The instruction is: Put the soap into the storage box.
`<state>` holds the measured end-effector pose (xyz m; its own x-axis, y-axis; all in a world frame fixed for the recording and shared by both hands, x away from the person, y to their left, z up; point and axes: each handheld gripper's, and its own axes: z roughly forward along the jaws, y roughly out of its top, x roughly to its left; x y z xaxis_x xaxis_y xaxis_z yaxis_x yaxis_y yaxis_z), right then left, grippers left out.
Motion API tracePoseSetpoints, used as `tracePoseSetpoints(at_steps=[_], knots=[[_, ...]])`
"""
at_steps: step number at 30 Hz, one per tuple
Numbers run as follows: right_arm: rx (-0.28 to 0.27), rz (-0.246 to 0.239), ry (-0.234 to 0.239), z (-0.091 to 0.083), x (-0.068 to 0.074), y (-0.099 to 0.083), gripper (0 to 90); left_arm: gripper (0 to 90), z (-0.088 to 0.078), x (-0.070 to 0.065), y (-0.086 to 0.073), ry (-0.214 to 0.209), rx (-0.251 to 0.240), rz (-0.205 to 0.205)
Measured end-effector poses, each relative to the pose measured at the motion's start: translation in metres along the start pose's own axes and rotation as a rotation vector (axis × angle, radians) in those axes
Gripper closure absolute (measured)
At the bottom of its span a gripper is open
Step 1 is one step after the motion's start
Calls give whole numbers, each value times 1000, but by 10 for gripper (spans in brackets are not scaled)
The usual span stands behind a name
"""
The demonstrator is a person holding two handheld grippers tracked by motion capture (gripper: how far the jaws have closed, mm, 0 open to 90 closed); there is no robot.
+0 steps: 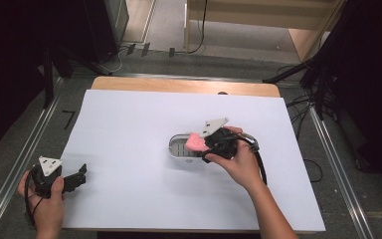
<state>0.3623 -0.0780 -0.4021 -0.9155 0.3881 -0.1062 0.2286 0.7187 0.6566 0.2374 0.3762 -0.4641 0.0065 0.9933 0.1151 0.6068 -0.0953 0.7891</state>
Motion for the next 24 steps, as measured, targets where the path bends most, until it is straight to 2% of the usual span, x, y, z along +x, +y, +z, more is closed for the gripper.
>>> tracePoseSetpoints(at_steps=[14,24], knots=[[1,-53,24,14,0,18,388,77,0,1,0,-4,4,-3],[15,-42,53,22,-1,21,388,77,0,1,0,-3,0,-7]])
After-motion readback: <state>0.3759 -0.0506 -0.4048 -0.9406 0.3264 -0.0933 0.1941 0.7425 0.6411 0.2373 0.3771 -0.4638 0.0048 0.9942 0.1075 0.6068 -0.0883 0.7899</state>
